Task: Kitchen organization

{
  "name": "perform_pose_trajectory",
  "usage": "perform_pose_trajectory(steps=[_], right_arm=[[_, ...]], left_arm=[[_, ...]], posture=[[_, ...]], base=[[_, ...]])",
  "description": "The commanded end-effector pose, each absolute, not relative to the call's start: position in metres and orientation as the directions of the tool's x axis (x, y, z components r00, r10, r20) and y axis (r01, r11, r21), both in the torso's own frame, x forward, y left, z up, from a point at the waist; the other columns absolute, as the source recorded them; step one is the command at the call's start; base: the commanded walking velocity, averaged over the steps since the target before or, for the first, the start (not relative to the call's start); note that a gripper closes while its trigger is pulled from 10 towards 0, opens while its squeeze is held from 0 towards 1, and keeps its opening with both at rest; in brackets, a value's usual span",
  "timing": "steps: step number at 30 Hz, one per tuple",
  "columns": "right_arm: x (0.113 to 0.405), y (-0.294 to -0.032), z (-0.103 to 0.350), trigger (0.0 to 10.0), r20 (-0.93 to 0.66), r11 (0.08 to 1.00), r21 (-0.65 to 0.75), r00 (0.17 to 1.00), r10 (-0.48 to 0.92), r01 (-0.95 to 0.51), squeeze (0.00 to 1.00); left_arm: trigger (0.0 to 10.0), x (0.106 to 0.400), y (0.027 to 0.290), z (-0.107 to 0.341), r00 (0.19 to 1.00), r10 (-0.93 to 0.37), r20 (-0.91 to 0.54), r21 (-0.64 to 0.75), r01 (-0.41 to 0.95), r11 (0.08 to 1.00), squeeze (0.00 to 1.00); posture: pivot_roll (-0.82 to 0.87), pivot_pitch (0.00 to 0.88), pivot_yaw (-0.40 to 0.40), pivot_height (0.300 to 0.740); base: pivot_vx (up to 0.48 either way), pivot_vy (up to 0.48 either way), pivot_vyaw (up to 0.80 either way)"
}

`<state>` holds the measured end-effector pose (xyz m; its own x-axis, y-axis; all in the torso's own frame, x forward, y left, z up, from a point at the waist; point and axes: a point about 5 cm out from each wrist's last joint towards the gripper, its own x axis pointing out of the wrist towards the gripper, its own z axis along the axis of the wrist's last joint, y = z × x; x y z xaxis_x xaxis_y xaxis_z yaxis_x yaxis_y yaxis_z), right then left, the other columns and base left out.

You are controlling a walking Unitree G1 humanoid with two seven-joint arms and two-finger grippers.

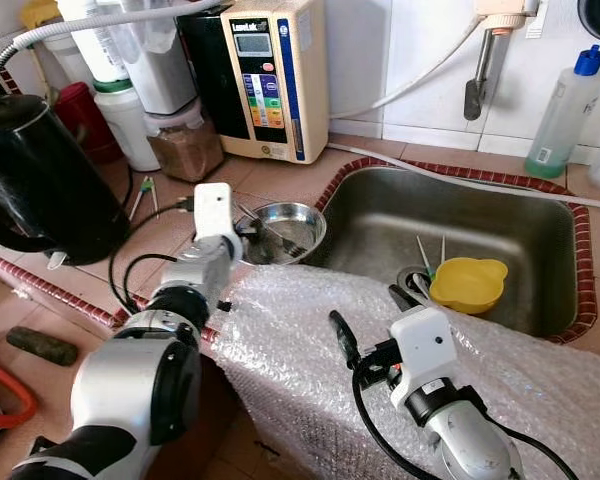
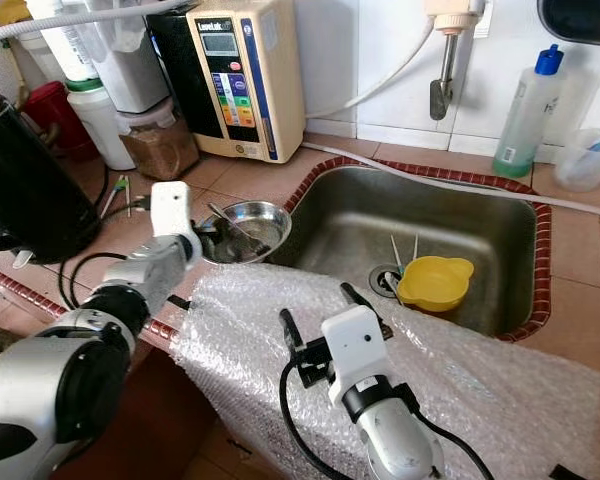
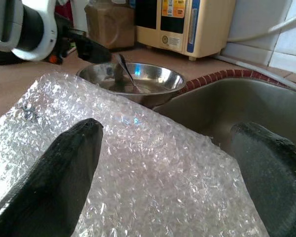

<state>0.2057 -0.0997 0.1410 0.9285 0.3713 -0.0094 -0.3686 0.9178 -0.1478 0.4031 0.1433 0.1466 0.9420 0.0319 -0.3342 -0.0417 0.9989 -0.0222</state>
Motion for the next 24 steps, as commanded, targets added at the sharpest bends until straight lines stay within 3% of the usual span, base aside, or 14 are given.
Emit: perform_pose_trajectory(steps=[1, 7, 16, 24], right_arm=[[0.205, -0.096, 0.143, 10.0, 0.003, 0.914, -0.14, 0.923, 0.384, -0.38, 0.39], [0.205, -0.097, 0.153, 10.0, 0.044, 0.917, -0.146, 0.924, 0.381, -0.371, 0.39], [0.196, -0.109, 0.167, 10.0, 0.06, 0.913, -0.19, 0.924, 0.379, -0.362, 0.38], [0.196, -0.11, 0.163, 10.0, 0.03, 0.91, -0.194, 0.925, 0.379, -0.366, 0.38]], left_arm=[[10.0, 0.406, 0.15, 0.154, 0.95, 0.062, -0.306, 0.011, -0.062, 0.998, 1.0], [10.0, 0.407, 0.142, 0.158, 0.952, 0.022, -0.305, -0.042, -0.037, 0.998, 1.0], [10.0, 0.408, 0.106, 0.165, 0.928, -0.183, -0.325, -0.133, 0.147, 0.98, 1.0], [10.0, 0.401, 0.098, 0.148, 0.901, -0.199, -0.386, -0.05, 0.194, 0.98, 1.0]], posture=[[-0.13, 0.025, 0.178, 0.74], [-0.13, 0.021, 0.175, 0.74], [-0.12, 0.006, 0.163, 0.74], [-0.12, 0.003, 0.161, 0.74]], base=[[0.0, 0.0, 0.0], [0.0, 0.0, 0.0], [0.0, 0.0, 0.0], [0.0, 0.0, 0.0]])
